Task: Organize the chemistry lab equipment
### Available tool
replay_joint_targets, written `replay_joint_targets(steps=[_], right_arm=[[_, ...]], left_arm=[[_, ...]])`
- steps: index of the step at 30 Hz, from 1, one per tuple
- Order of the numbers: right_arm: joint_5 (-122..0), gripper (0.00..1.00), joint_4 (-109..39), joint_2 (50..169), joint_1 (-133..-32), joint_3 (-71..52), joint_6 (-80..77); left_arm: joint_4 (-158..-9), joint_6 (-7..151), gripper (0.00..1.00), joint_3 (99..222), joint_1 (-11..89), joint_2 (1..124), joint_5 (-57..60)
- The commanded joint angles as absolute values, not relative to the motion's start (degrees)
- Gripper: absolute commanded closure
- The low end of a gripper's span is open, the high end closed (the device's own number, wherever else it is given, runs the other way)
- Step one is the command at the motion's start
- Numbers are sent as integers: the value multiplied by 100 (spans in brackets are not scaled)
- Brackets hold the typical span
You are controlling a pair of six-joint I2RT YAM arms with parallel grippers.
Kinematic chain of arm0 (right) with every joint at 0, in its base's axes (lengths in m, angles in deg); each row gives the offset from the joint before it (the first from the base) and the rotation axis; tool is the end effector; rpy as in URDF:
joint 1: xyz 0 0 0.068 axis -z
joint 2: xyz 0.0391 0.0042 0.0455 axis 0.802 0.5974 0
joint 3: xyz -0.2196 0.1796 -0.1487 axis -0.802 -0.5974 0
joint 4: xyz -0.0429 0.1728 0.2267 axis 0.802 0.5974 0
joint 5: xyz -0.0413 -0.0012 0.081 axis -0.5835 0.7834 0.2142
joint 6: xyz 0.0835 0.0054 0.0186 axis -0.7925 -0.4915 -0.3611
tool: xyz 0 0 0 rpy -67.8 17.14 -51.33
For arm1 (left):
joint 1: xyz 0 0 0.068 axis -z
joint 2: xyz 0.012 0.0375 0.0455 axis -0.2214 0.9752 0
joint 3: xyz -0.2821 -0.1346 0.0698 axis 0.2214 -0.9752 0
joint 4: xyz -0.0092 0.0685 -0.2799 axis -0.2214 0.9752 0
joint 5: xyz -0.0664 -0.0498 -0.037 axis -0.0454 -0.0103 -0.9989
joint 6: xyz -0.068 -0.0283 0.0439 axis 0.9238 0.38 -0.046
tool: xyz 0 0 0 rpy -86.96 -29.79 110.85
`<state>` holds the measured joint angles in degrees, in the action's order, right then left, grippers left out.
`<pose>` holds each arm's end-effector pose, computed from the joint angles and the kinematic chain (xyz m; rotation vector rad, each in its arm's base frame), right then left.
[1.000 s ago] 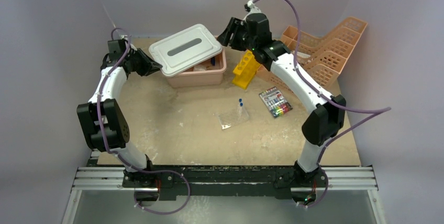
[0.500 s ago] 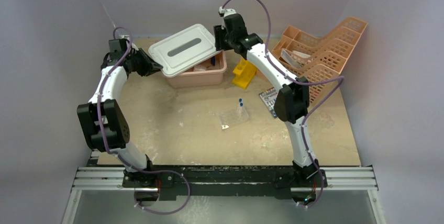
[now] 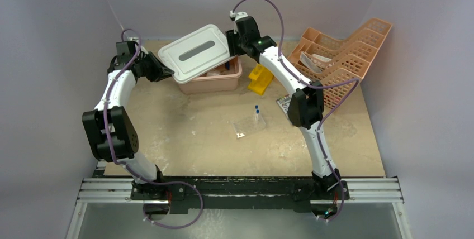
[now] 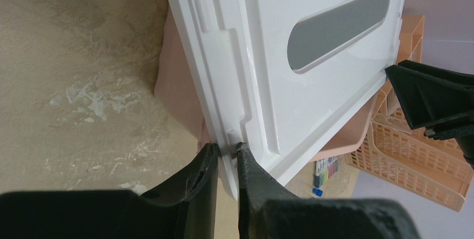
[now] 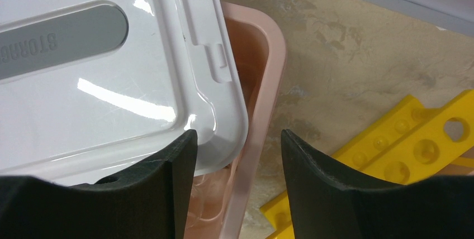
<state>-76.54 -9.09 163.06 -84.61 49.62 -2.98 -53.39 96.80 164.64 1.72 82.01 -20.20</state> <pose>0.5578 0.3264 0.3295 -0.3213 2.0184 0.2859 0.4203 0.0441 0.2939 -0.7260 2.2891 -0.8257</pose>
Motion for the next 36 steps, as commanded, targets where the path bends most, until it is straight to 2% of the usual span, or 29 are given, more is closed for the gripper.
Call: replay_joint_targets(steps=[1, 6, 10, 13, 23, 26, 33, 36], right_arm=[[-7873, 38, -565, 16275, -8517, 5335, -92], [-8180, 38, -368, 16305, -8594, 5395, 19], [-8151, 46, 354, 16291, -8619, 5675, -94], [-8122, 49, 423, 15945, -8629, 5265, -144], [-8048, 58, 892, 15701, -8643, 5251, -356], [-8055, 61, 887, 15618, -8645, 5190, -416], [-7914, 70, 930, 15517, -8655, 5204, -471], [-7797, 69, 851, 15489, -8654, 5149, -455]], left_arm=[[-5113, 9457, 100, 16719, 233, 8066, -1951], [-5018, 9399, 100, 16875, 233, 8155, -1830], [-4791, 9333, 87, 17100, 233, 8261, -1586], [-4753, 9294, 80, 17197, 233, 8310, -1438], [-4717, 9120, 63, 17350, 233, 8492, -1059], [-4743, 9104, 65, 17308, 233, 8518, -1008], [-4791, 9103, 84, 17338, 233, 8696, -1109], [-4851, 9125, 87, 17339, 233, 8727, -1263]])
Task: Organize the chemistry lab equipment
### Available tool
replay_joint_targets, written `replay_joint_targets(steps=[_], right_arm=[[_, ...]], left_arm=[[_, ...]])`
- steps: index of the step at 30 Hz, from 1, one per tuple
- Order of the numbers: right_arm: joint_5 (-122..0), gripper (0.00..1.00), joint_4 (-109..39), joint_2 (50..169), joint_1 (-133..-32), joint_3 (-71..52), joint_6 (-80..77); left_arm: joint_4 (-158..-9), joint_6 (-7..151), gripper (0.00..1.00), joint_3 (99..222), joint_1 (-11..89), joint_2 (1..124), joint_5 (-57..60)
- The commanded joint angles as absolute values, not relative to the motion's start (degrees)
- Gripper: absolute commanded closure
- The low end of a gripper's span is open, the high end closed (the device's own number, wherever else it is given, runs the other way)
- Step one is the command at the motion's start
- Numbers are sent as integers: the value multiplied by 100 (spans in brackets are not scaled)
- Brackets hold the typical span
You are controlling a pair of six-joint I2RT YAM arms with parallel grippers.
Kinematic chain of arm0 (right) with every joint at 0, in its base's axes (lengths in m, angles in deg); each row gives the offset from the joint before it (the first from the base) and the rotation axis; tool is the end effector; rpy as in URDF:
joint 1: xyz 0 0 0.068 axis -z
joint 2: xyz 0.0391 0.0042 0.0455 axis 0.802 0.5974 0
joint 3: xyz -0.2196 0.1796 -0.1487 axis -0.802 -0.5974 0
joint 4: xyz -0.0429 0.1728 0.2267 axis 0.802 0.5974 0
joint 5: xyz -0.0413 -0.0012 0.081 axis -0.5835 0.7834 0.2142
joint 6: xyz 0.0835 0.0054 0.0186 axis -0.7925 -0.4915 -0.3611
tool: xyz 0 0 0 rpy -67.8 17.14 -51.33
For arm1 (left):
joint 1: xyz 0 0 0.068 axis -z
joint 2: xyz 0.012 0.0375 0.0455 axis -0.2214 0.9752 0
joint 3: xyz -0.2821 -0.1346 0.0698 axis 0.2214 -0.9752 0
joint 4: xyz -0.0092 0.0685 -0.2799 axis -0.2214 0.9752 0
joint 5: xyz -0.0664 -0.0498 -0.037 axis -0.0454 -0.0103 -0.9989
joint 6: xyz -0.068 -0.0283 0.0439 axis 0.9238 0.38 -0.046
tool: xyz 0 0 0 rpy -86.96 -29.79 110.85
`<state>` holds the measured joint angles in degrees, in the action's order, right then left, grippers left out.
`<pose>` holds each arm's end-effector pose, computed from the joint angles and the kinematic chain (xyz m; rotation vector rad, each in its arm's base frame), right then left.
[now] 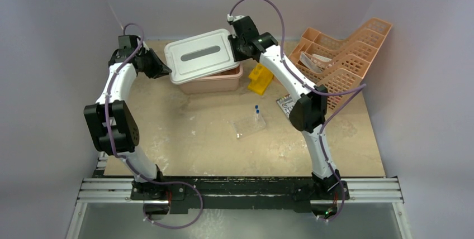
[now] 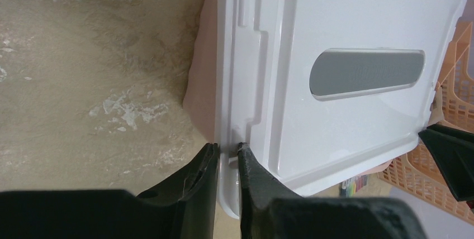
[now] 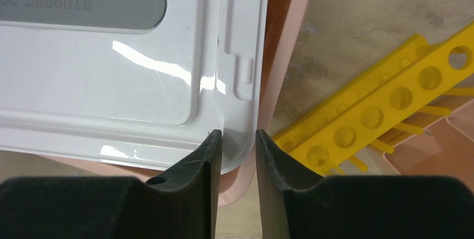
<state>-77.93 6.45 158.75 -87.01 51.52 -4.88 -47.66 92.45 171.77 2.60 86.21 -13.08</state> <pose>0.5127 0.3267 0.3541 -0.3587 2.1709 0.2449 0.4407 0.0497 0.2976 -0.7072 2.3450 -0.6496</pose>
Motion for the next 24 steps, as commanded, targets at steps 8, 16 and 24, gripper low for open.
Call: replay_joint_targets(steps=[8, 16, 24], right_arm=[[-7396, 67, 844, 15453, -8654, 4912, -514], [-7174, 76, 1221, 15420, -8660, 4944, -601], [-7140, 79, 1134, 15148, -8659, 4508, -706]], left_arm=[[-4959, 9103, 92, 17523, 242, 8869, -1759], [-5019, 9198, 86, 17929, 276, 9071, -1963], [-4866, 9304, 86, 18195, 312, 9314, -1623]])
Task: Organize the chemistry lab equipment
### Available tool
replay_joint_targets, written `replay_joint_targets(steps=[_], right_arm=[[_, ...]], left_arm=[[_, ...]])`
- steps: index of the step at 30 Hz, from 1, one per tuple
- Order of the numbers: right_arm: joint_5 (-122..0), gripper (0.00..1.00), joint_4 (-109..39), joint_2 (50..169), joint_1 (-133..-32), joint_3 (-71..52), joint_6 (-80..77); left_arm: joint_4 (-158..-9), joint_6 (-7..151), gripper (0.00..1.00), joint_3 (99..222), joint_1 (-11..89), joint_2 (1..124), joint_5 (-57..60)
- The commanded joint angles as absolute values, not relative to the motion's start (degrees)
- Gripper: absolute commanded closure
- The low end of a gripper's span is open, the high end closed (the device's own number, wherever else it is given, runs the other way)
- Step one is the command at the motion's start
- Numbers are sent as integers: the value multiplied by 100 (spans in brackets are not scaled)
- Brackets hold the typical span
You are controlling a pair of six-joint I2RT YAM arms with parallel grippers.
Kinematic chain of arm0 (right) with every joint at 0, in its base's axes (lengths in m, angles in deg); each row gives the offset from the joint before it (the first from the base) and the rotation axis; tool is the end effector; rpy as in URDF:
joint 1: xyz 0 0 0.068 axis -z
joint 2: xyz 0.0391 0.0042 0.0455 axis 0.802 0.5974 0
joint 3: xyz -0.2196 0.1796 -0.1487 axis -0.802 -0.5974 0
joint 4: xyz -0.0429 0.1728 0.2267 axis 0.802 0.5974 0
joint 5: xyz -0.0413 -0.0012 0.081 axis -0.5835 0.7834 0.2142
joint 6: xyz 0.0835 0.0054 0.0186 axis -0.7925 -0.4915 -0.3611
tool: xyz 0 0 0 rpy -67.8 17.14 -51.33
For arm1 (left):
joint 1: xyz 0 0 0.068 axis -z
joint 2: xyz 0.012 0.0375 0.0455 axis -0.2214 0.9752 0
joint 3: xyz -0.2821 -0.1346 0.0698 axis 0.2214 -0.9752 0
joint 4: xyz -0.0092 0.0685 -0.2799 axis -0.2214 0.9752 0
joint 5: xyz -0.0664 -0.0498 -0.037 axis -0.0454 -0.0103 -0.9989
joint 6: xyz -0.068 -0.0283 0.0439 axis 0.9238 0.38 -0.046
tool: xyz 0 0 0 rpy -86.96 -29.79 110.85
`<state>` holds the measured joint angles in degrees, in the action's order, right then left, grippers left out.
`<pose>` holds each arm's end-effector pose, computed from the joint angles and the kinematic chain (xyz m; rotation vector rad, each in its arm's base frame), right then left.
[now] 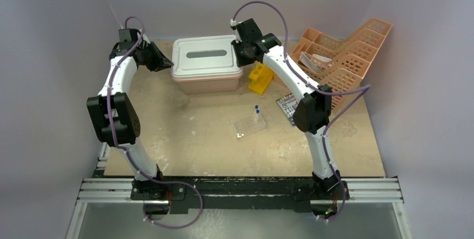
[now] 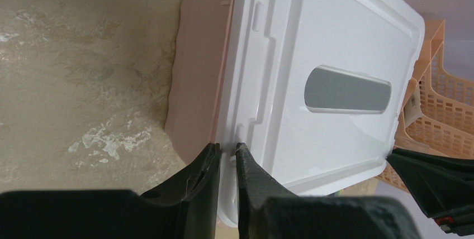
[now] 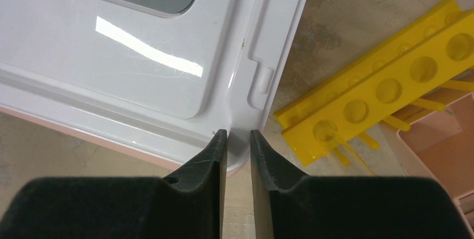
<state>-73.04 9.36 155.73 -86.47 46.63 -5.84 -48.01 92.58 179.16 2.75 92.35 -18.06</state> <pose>0.4979 0.3178 0.3455 -0.3993 2.2645 0.3072 0.4755 0.0487 0.3014 -0.6492 2.3267 -0.7565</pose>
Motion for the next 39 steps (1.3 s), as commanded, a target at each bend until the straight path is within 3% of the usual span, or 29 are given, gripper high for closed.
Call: replay_joint_targets(steps=[1, 16, 23, 35, 39], right_arm=[[-7074, 79, 1179, 15130, -8655, 4494, -757], [-7109, 79, 1222, 15115, -8654, 4280, -915], [-7090, 75, 1179, 14965, -8654, 4079, -947], [-7246, 76, 1044, 14971, -8654, 3666, -1006], [-7616, 78, 654, 14696, -8662, 3598, -1025]], left_arm=[[-4866, 9305, 86, 18173, 326, 9308, -1589], [-4934, 9221, 81, 17235, 343, 8595, -1424], [-4772, 9156, 74, 17210, 347, 8427, -1294], [-4633, 9050, 71, 17303, 348, 8658, -1128], [-4163, 8880, 67, 17873, 396, 8408, -676]])
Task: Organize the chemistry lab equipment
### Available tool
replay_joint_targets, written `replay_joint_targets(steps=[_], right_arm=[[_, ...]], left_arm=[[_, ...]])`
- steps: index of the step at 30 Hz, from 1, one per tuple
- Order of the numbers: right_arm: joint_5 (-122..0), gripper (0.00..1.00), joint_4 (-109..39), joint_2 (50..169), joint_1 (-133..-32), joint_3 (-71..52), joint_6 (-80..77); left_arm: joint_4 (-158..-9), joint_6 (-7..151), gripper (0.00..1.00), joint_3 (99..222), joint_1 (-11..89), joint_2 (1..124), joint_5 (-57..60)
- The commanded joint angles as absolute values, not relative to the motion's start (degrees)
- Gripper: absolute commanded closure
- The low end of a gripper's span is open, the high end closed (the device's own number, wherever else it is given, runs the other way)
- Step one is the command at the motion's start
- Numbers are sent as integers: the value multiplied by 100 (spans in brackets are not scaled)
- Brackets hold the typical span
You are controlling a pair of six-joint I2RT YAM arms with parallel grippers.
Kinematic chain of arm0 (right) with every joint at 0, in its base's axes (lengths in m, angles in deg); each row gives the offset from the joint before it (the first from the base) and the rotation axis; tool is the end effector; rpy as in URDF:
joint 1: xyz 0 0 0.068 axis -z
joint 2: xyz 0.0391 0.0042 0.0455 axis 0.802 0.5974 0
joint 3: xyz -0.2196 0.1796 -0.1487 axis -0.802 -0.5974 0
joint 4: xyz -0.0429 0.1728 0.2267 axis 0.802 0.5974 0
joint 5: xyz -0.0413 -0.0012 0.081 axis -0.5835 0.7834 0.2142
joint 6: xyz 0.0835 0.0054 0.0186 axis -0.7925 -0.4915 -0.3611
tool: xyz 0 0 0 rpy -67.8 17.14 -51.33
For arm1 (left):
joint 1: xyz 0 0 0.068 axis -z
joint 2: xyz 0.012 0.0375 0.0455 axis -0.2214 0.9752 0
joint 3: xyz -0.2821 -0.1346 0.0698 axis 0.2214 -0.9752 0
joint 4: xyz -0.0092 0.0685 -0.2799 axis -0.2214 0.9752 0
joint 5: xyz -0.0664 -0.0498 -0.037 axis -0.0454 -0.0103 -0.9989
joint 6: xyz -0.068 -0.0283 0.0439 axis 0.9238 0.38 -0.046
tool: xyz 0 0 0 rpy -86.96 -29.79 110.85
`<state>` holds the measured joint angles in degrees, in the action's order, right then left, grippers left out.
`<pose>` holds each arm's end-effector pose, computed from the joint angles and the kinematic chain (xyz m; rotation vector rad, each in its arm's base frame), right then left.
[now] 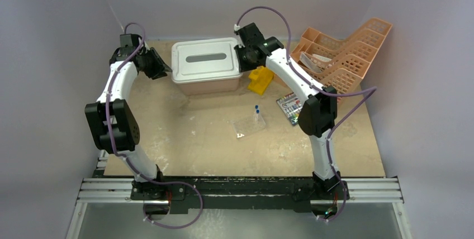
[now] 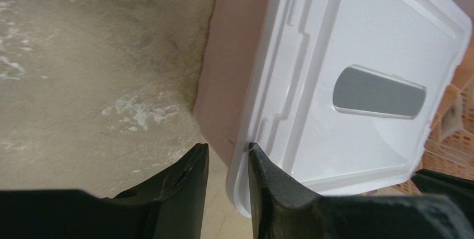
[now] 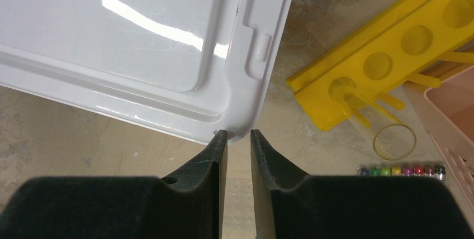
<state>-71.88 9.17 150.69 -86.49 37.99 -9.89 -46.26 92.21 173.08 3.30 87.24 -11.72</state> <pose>0.4770 0.3062 0.3376 -0.3423 2.3419 0.3405 0.4448 0.0466 0.2957 -0.7097 2.3672 -0.6240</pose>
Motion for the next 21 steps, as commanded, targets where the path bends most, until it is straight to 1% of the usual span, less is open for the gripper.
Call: replay_joint_targets(steps=[1, 5, 8, 10, 14, 17, 19, 21], right_arm=[[-7719, 77, 403, 14513, -8660, 3500, -1020], [-7739, 71, -495, 13835, -8660, 3250, -907], [-7469, 68, -900, 13362, -8662, 3056, -834], [-7311, 66, -1130, 12984, -8661, 2760, -831], [-7405, 61, -1699, 11910, -8656, 1613, -883], [-7919, 56, -1940, 11003, -8655, 580, -883], [-8175, 52, -1835, 10385, -8655, -66, -883], [-8687, 49, -1669, 9765, -8656, -549, -870]], left_arm=[[-4143, 8855, 64, 17996, 408, 8269, -547], [-4212, 8861, 51, 18207, 409, 7717, -366], [-4373, 8921, 45, 18006, 409, 7328, -390], [-4468, 8927, 44, 17796, 409, 7048, -435], [-4606, 8952, 41, 17369, 409, 6405, -272], [-4685, 8823, 34, 17076, 418, 5868, -169], [-4757, 8735, 32, 16919, 414, 5538, -106], [-4837, 8684, 31, 16740, 418, 5232, -48]])
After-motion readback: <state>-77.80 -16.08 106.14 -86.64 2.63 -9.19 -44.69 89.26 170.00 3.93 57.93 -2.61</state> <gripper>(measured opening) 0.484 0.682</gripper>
